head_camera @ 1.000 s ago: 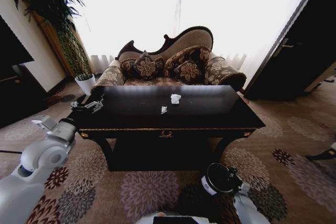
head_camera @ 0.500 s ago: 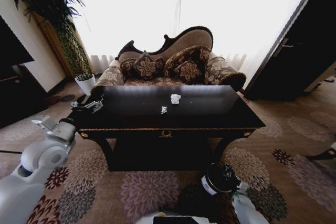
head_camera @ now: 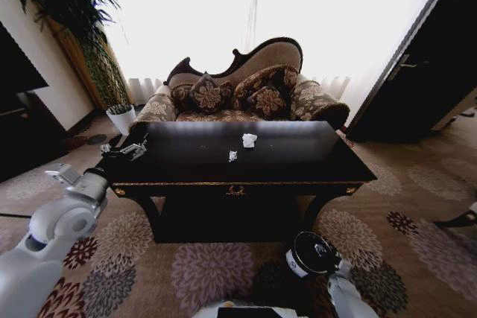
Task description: Move to the front of the table and place the trash on the table into the trash bin.
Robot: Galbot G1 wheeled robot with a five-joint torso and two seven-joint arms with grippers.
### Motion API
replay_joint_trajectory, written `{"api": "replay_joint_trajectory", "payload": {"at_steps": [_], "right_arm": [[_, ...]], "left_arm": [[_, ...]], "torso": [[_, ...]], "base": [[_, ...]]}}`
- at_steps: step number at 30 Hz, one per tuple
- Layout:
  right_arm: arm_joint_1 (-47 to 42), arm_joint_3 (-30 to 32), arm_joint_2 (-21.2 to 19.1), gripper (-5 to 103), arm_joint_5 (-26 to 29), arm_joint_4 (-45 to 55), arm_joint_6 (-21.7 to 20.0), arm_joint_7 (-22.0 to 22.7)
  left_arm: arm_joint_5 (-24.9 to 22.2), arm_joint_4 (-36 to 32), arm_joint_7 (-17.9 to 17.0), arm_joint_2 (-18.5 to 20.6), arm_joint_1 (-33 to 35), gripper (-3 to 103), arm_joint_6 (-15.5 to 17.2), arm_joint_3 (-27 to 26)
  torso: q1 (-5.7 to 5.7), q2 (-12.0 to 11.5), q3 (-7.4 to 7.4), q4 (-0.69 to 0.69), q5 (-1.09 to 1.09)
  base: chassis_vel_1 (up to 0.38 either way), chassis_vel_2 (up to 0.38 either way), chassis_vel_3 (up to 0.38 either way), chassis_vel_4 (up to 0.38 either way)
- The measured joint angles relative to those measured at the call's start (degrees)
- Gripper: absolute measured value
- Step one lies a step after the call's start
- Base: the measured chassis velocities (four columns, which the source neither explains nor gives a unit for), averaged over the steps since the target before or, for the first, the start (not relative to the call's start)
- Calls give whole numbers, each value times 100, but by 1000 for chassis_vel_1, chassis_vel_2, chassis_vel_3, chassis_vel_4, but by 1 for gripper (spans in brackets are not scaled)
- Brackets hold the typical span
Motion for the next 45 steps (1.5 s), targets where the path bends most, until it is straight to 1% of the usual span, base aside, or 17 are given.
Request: {"api": "replay_joint_trajectory", "payload": {"at_steps": [1,4,6,8,11,13,15,17,19,20,23,25,28,31,32,38,45], "right_arm": [[-112,33,23,97,17,140,0,-1],[-338,56,60,99,100,437,9,0],[-660,70,95,100,247,867,9,0],[-1135,129,173,100,373,1425,134,-2],[-1374,176,230,100,435,1661,192,-5],[-1794,248,346,100,513,2038,334,-78],[-1896,268,378,100,492,2123,414,-120],[-2147,351,475,100,407,2362,633,-206],[-2530,433,586,100,367,2883,827,-237],[-2530,433,586,100,367,2883,827,-237],[-3192,486,722,100,365,3829,929,-247],[-3311,508,747,100,365,3990,945,-248],[-3863,592,858,100,355,4815,1044,-232],[-4031,612,868,100,280,5075,1132,-206],[-4228,626,869,100,226,5431,1192,-167],[-4733,710,869,100,202,6525,1208,61],[-5074,748,878,100,144,7300,1140,267]], "left_arm": [[0,0,0,0,0,100,0,0],[0,0,0,0,0,100,0,0],[0,0,0,0,0,100,0,0],[0,0,0,0,0,100,0,0],[0,0,0,0,0,100,0,0],[0,0,0,0,0,100,0,0],[0,0,0,0,0,100,0,0],[0,0,0,0,0,100,0,0],[0,0,0,0,0,100,0,0],[0,0,0,0,0,100,0,0],[0,0,0,0,0,100,0,0],[0,0,0,0,0,100,0,0],[0,0,0,0,0,100,0,0],[0,0,0,0,0,100,0,0],[0,0,0,0,0,100,0,0],[0,0,0,0,0,100,0,0],[0,0,0,0,0,100,0,0]], "torso": [[0,0,0,0,-1],[0,0,0,1,0],[0,0,0,1,0],[0,0,0,-1,-1],[0,0,-1,0,0],[0,0,-1,-1,0],[0,0,-1,-1,0],[0,0,0,-1,0],[0,0,-1,1,0],[0,0,-1,1,0],[0,0,0,0,-1],[0,0,-1,0,-1],[0,0,-1,0,-1],[-1,0,0,0,-1],[0,0,-1,0,0],[0,0,0,0,-1],[0,0,0,0,0]], "base": [[0,0,0,0],[0,0,0,0],[0,0,0,0],[0,0,0,0],[0,0,0,0],[0,0,0,0],[0,0,0,0],[0,0,0,0],[0,0,0,0],[0,0,0,0],[0,0,0,0],[0,0,0,0],[0,0,0,0],[0,0,0,0],[0,0,0,0],[0,0,0,0],[0,0,0,0]]}}
